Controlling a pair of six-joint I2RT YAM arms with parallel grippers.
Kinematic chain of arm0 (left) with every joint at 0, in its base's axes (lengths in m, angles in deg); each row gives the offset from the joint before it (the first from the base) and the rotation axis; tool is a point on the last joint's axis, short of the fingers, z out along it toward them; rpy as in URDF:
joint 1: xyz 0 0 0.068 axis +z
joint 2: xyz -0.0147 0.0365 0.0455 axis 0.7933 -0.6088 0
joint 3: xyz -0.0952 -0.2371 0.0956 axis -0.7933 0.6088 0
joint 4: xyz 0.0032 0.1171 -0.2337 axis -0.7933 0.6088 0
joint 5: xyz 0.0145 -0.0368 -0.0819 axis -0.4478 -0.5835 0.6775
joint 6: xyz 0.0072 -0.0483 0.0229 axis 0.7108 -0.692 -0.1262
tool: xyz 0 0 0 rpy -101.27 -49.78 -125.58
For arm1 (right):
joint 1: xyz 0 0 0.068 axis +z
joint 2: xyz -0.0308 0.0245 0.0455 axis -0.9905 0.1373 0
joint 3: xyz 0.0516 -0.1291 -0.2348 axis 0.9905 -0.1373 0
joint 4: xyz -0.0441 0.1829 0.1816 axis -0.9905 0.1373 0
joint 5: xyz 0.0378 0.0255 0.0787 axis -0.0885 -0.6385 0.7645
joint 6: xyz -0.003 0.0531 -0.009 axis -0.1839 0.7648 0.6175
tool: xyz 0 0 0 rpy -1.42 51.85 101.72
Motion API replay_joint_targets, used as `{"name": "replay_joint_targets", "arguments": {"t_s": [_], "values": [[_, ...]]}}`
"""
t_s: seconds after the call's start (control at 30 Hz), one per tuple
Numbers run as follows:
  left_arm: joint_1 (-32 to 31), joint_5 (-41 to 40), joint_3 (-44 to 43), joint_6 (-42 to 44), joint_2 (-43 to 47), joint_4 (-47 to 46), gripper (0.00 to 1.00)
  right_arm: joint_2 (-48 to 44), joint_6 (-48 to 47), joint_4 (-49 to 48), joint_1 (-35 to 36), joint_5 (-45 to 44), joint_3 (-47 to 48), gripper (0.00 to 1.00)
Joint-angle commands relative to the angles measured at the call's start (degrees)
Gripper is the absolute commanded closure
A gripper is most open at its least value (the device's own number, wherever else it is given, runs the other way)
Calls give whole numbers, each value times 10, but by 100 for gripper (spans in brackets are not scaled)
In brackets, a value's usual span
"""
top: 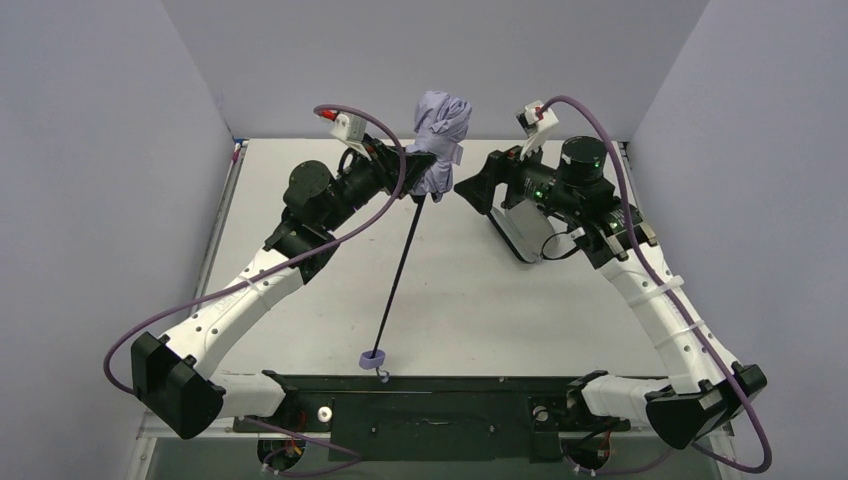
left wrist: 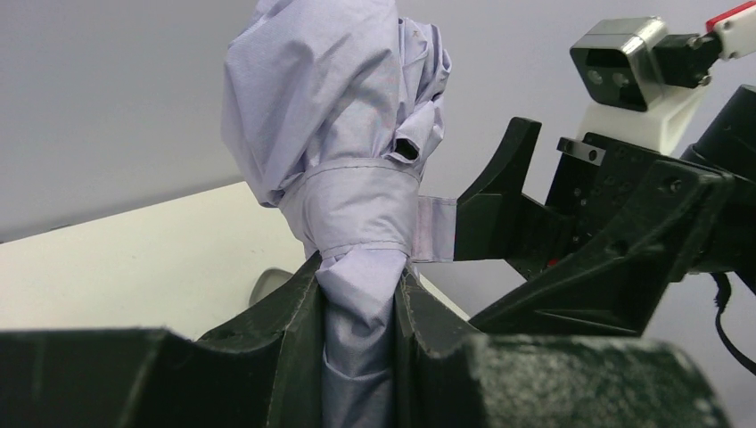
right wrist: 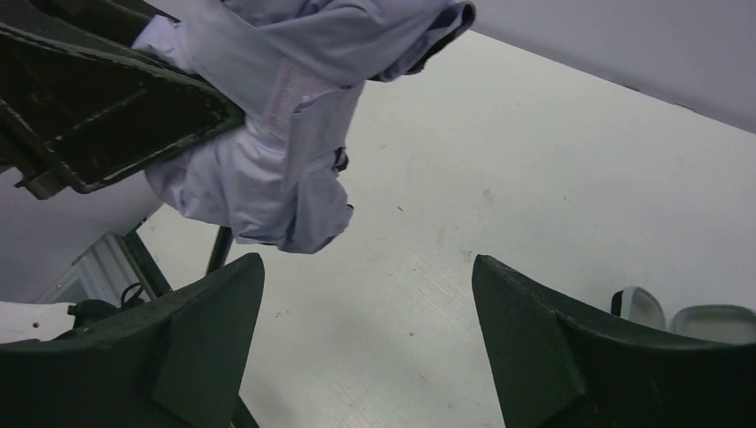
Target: Open the umbrella
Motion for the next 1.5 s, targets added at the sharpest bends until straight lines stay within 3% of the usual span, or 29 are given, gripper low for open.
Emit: {"name": "replay_joint_targets", "arguments": {"t_s": [0.0, 0.1, 0.23, 0.53, 0.7, 0.93, 1.23, 1.4, 1.47], "values": [[1, 3, -14, 12, 20, -44, 100, 1, 31, 3, 12, 18, 32, 18], [-3, 7, -14, 16, 19, -43, 100, 16, 42, 0, 13, 9, 47, 18], [-7, 13, -11, 16, 21, -41, 100, 39, 77, -23, 6, 9, 62, 28], [-13, 11, -10, 28, 22, -33, 100, 59, 132, -70, -2, 31, 80, 39], [-13, 13, -5, 32, 24, -32, 100, 57, 135, -76, -11, 30, 77, 53], [-14, 13, 0, 33, 23, -33, 100, 51, 134, -74, -21, 58, 78, 52], [-16, 16, -9, 29, 17, -40, 100, 71, 111, -32, -9, 45, 79, 58], [-18, 23, -13, 38, 16, -41, 100, 65, 102, -27, 0, 46, 58, 70], [-19, 27, -15, 44, 16, -42, 100, 66, 99, -28, -1, 43, 55, 87]]}}
